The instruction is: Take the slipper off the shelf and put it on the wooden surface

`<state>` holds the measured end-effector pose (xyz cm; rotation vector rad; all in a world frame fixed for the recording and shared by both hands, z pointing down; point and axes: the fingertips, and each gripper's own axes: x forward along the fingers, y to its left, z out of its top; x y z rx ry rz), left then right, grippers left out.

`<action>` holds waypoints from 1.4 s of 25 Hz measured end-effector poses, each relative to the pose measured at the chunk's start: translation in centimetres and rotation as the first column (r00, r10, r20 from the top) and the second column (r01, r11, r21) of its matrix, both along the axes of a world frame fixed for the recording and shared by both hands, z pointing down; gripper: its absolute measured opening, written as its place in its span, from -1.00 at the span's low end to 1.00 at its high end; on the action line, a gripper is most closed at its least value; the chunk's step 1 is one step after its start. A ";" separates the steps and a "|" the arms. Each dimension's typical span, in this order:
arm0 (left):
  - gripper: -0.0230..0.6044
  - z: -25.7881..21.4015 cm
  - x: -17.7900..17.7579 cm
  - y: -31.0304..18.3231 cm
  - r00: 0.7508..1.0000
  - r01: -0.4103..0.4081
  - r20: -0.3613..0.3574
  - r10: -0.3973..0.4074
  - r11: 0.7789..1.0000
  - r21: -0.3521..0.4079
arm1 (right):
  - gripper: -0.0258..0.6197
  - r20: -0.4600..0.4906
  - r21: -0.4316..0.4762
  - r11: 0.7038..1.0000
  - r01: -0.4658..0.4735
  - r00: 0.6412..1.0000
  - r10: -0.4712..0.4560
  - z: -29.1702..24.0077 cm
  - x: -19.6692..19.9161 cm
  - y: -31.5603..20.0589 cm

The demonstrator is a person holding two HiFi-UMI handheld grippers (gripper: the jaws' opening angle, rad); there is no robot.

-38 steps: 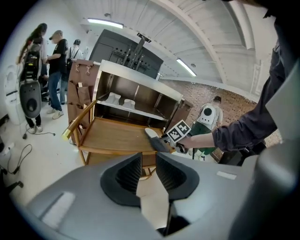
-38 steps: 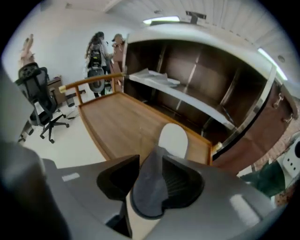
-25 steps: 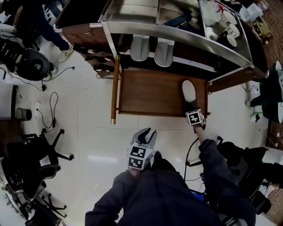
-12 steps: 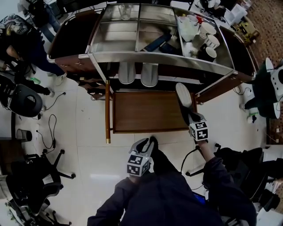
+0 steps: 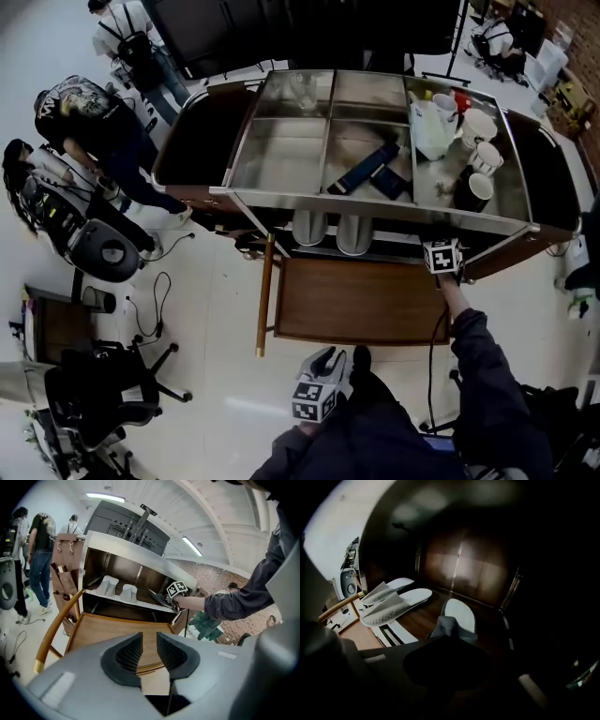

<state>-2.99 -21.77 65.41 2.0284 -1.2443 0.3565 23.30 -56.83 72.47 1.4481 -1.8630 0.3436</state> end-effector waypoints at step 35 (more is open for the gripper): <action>-0.58 1.1 -6.0 25.8 0.979 -0.188 -0.073 0.190 0.982 0.035 | -0.76 0.311 0.122 0.992 0.044 0.947 -0.081 -6.4 -18.7 61.7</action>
